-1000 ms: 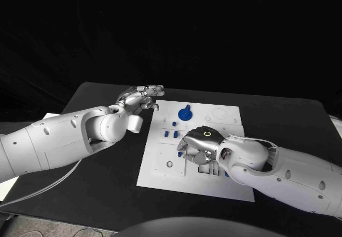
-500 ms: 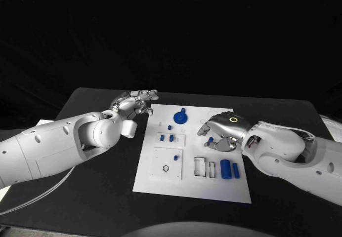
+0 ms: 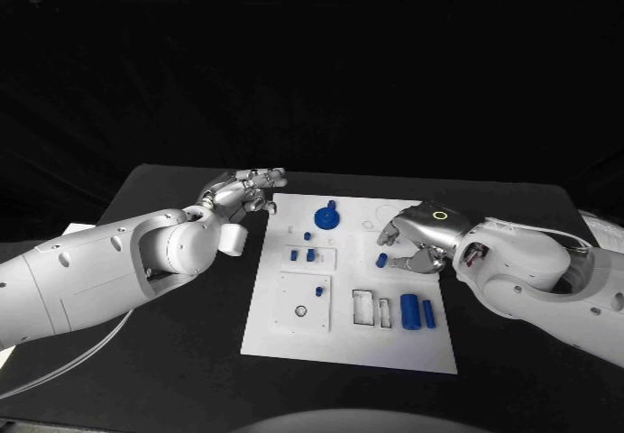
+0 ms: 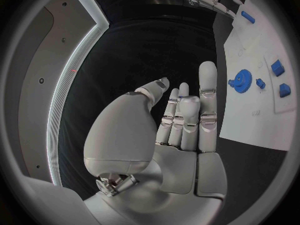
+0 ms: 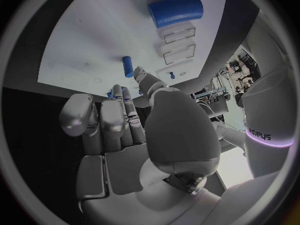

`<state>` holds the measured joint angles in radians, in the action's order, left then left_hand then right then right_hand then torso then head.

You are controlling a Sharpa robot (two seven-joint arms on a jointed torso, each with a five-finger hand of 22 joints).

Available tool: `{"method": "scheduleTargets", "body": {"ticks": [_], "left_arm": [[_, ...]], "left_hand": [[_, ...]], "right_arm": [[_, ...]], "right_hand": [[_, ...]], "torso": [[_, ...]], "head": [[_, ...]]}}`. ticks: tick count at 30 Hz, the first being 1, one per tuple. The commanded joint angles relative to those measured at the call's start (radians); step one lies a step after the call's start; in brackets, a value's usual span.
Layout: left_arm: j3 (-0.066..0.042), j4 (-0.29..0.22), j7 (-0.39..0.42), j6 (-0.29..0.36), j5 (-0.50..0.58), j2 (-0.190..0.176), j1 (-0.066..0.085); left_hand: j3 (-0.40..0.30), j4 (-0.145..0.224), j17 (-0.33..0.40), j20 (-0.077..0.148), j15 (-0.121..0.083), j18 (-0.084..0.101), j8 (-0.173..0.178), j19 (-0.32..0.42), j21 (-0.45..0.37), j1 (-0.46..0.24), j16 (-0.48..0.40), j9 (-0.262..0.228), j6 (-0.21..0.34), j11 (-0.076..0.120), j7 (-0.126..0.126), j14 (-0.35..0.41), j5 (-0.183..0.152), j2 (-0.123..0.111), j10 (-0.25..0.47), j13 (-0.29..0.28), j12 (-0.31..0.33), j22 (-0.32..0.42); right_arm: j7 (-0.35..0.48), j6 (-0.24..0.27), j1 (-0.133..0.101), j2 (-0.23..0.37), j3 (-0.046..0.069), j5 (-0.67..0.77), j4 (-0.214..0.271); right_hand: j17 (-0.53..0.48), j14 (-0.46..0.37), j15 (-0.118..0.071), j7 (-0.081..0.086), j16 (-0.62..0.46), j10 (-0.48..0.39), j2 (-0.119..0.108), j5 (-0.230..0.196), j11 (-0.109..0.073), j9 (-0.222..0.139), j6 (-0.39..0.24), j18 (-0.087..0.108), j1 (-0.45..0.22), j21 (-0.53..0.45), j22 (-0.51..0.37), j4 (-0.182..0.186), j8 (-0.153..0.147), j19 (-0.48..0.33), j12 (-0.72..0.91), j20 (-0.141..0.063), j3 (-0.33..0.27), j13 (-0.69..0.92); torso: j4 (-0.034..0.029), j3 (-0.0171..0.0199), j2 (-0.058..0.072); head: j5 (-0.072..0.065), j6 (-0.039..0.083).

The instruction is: Assemble the parts on the task board

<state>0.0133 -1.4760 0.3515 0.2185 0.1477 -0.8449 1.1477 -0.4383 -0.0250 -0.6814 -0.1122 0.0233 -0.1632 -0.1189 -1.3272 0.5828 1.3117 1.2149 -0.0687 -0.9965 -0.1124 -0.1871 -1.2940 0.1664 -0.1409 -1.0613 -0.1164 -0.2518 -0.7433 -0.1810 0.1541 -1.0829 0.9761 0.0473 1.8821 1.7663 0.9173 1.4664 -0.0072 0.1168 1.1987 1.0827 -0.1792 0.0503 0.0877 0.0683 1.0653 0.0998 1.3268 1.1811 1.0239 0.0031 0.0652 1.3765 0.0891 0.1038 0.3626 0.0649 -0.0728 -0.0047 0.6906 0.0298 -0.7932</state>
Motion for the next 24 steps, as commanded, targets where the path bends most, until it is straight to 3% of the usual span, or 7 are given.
{"method": "scheduleTargets", "body": {"ticks": [1, 6, 13, 24], "left_arm": [[0.0, -0.003, 0.004, -0.022, -0.004, 0.001, 0.0], [0.0, -0.003, 0.003, -0.023, -0.005, 0.002, -0.001], [0.0, -0.005, 0.004, -0.024, -0.005, 0.001, -0.001], [0.0, -0.005, 0.004, -0.025, -0.005, 0.002, -0.001]], "left_hand": [[0.003, 0.004, 0.001, -0.001, -0.002, -0.015, -0.006, 0.009, -0.004, 0.006, -0.005, 0.001, 0.006, 0.0, 0.0, 0.008, 0.005, 0.004, 0.008, -0.001, -0.004, 0.001], [0.003, 0.004, 0.001, -0.001, -0.002, -0.015, -0.006, 0.009, -0.004, 0.006, -0.005, 0.001, 0.006, 0.0, 0.0, 0.008, 0.005, 0.004, 0.008, -0.001, -0.004, 0.001], [0.003, 0.004, 0.001, -0.001, -0.002, -0.015, -0.006, 0.009, -0.004, 0.006, -0.005, 0.001, 0.006, 0.0, 0.0, 0.008, 0.005, 0.004, 0.008, -0.001, -0.004, 0.001], [0.004, 0.005, 0.0, -0.001, -0.002, -0.015, -0.008, 0.01, -0.003, 0.007, -0.004, 0.001, 0.005, 0.0, 0.0, 0.008, 0.005, 0.005, 0.012, -0.002, -0.007, 0.0]], "right_arm": [[-0.01, -0.039, 0.003, -0.014, 0.0, 0.009, -0.012], [-0.004, -0.042, 0.009, -0.033, -0.001, 0.01, -0.028], [0.004, -0.062, 0.017, -0.054, -0.002, 0.006, -0.051], [0.004, -0.088, 0.02, -0.064, -0.002, 0.01, -0.06]], "right_hand": [[-0.001, 0.003, 0.006, -0.004, -0.004, 0.012, 0.004, 0.003, -0.001, 0.0, -0.002, 0.014, 0.011, -0.003, 0.0, 0.002, -0.001, -0.003, 0.006, -0.001, -0.005, 0.001], [0.002, 0.005, 0.004, -0.005, -0.001, 0.023, 0.016, 0.003, -0.004, 0.0, -0.001, 0.013, 0.02, -0.002, 0.003, 0.007, -0.001, 0.0, 0.014, -0.003, -0.002, 0.0], [0.021, 0.012, -0.004, 0.001, 0.015, 0.062, 0.04, 0.001, -0.014, 0.003, 0.014, 0.01, 0.036, 0.012, 0.02, 0.014, 0.002, 0.011, 0.026, -0.009, 0.025, 0.0], [0.046, 0.02, -0.012, 0.005, 0.036, 0.119, 0.052, 0.001, -0.025, 0.01, 0.061, 0.005, 0.052, 0.032, 0.044, 0.017, 0.013, 0.023, 0.028, -0.017, 0.072, 0.001]], "torso": [[0.0, -0.0003, 0.001], [-0.0025, -0.0006, 0.0], [-0.001, -0.0009, 0.0], [-0.0002, -0.0005, 0.0]], "head": [[0.003, 0.001], [0.0, 0.001], [0.002, -0.003], [0.0, -0.006]]}}
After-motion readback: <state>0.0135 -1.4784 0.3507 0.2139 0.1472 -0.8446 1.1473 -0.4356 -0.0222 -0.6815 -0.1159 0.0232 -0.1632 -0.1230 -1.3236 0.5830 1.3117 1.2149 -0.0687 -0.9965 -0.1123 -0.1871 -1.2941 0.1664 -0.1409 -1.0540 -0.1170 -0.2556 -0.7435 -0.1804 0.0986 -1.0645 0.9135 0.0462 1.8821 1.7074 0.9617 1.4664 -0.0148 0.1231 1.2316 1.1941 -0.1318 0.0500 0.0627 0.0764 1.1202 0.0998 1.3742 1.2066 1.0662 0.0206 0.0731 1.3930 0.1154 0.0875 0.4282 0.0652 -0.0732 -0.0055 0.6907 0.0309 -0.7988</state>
